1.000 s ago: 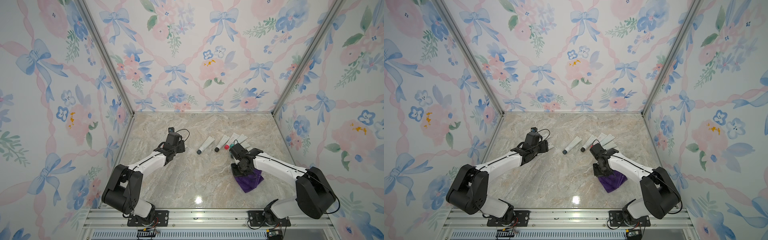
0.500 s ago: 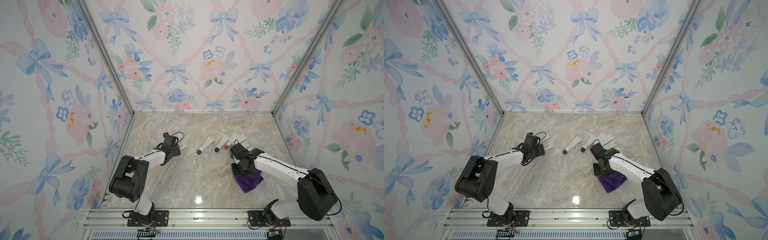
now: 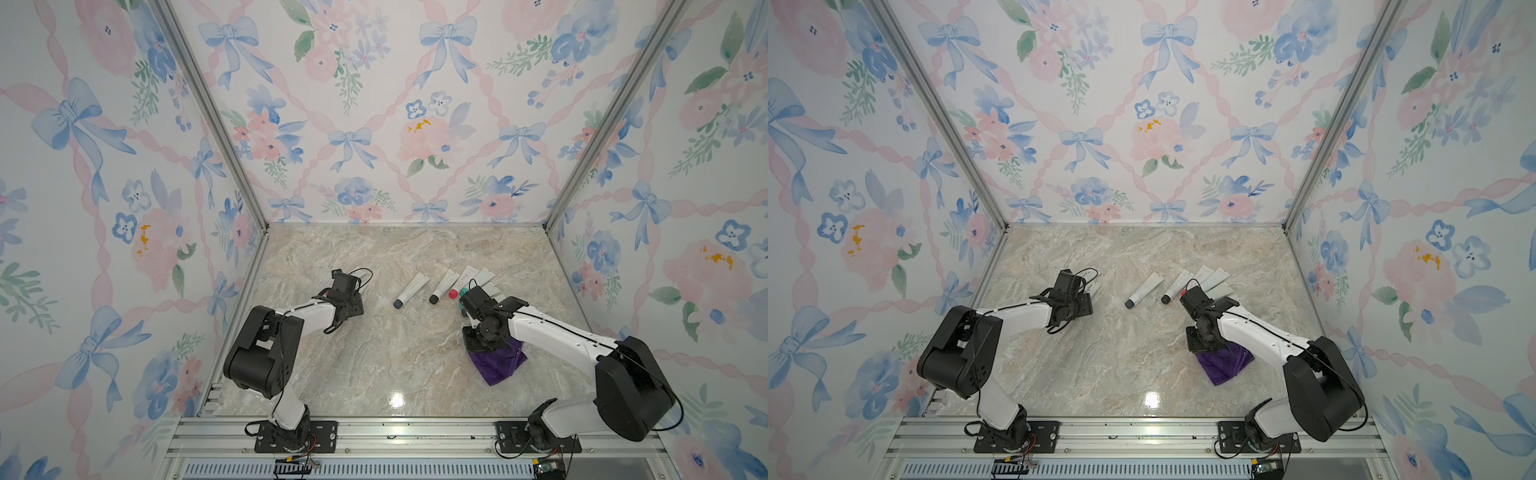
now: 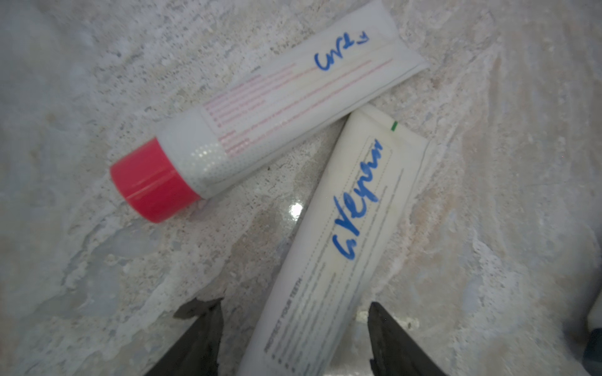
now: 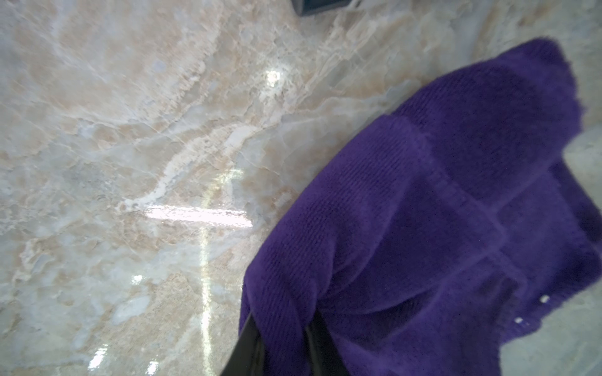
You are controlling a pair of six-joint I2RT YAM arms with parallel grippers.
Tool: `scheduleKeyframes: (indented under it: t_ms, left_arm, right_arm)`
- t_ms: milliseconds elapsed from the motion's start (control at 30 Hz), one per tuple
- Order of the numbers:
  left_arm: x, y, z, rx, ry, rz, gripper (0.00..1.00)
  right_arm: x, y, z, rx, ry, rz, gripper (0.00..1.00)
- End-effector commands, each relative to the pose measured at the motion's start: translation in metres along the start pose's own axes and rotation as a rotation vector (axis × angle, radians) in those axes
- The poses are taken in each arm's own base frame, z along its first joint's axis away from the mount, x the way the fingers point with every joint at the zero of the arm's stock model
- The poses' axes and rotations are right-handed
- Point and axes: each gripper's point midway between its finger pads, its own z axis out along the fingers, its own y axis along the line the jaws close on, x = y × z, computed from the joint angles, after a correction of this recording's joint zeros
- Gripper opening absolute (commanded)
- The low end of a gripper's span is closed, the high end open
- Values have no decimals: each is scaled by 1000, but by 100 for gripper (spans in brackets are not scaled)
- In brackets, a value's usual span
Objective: Wipe the surface of the toothpaste tube
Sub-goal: Move the toothpaste to the center of the board.
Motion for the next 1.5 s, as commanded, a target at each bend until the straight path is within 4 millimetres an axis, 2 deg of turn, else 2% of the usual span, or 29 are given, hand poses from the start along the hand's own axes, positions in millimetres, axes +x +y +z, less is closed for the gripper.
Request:
scheduleKeyframes:
  t_ms: [0,67,200,300,500,600,633,833,1100,1300,1467]
  left_arm:
    - [27,1,9,-4,85,10,68]
    - [31,2,10,-10,92,14,62]
    - [38,2,9,-9,102,22,34]
    - [42,2,6,-8,101,33,25]
    - [41,-5,-13,17,53,60,23]
    - [40,-21,-27,60,22,94,23]
    - [55,-16,-27,51,43,111,23]
    - [83,-29,-46,94,34,166,23]
    - [125,-74,-81,243,16,321,24]
    - [145,-113,-113,412,-23,443,26]
    - [164,-147,-122,504,-1,579,28]
  right_arm:
    - [-2,2,-9,-16,-22,-16,20]
    - [-2,1,-9,-16,-22,-15,20]
    - [-3,2,-10,-17,-22,-14,20]
    - [-4,2,-12,-18,-27,-16,20]
    - [-3,1,-11,-12,-23,-15,20]
    - [-3,1,-10,-9,-20,-17,20]
    - [-3,1,-10,-7,-20,-16,20]
    - [-5,0,-11,3,-13,-22,20]
    - [-10,-3,-14,16,-18,-16,20]
    - [-9,-6,-18,17,-22,-6,20]
    - [-7,-7,-22,14,-32,1,20]
